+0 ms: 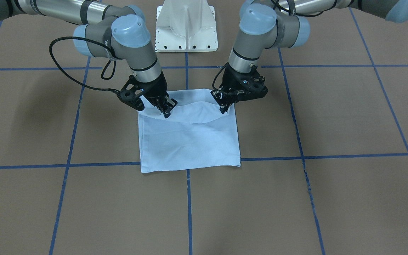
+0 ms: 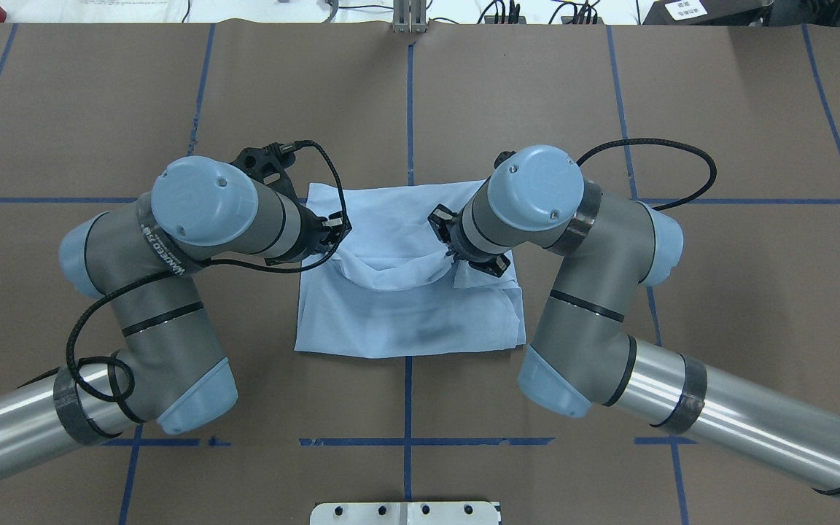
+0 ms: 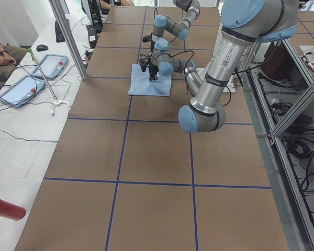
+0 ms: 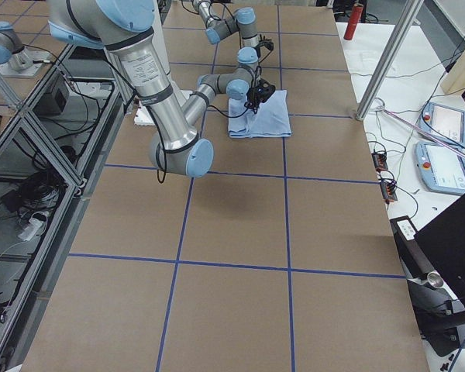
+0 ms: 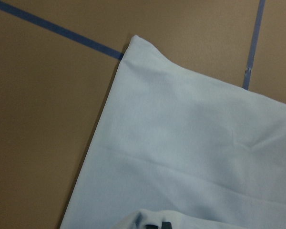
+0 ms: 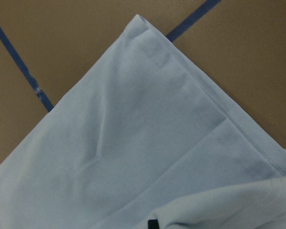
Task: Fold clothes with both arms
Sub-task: 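Lift the near edge with both grippers and fold it away from the robot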
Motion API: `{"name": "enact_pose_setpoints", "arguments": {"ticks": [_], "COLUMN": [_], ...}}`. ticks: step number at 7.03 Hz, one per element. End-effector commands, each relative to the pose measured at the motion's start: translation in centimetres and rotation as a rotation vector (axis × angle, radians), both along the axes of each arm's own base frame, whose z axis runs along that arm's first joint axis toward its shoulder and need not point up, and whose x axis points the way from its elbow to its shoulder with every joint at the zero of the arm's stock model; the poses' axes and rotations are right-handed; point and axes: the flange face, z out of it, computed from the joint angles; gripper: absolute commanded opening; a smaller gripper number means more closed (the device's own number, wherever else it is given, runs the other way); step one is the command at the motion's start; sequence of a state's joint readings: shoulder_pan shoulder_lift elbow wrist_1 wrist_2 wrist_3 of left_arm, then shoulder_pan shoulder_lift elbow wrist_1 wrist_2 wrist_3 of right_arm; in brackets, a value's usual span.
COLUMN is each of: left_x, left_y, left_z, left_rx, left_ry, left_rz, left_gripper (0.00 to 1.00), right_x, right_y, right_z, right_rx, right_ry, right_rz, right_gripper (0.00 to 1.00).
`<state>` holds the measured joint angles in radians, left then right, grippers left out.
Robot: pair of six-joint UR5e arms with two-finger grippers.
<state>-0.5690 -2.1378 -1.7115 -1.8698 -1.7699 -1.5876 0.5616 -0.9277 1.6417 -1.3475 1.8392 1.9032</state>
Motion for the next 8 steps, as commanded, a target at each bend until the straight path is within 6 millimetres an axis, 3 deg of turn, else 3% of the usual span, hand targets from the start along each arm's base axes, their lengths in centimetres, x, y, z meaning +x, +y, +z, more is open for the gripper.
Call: {"name": "enact_pose_setpoints", "arguments": {"ticks": [1, 3, 5, 6, 7, 8], "left_x": [-0.4, 0.0, 0.3, -0.1, 0.0, -0.5], "left_y": [-3.2, -5.8, -10.6, -12.8, -13.4, -13.8], "left_z": [0.9, 1.4, 2.7, 4.6, 5.3, 5.1], "left_rx": [0.026, 0.035, 0.028, 0.028, 0.055, 0.062], "left_ry": [-0.021, -0.041, -0.038, -0.047, -0.052, -0.052], "left_rz": [-0.021, -0.035, -0.09, -0.114, -0.104, -0.11], "left_gripper": [0.0, 0.0, 0.0, 0.44, 0.99, 1.0], "right_x": [0.9, -1.7, -2.3, -1.0, 0.4, 1.2], "right_y": [-4.7, -6.8, -11.4, -14.5, -16.4, -17.9], "right_z": [-1.4, 0.8, 1.7, 1.9, 2.7, 3.6], "right_rx": [-0.028, -0.04, -0.075, -0.039, -0.01, 0.003], "right_ry": [-0.009, 0.045, 0.097, 0.125, 0.148, 0.136], "right_rz": [0.013, -0.009, 0.025, 0.007, -0.009, -0.001], "right_gripper": [0.0, 0.0, 0.04, 0.99, 1.0, 1.0]}}
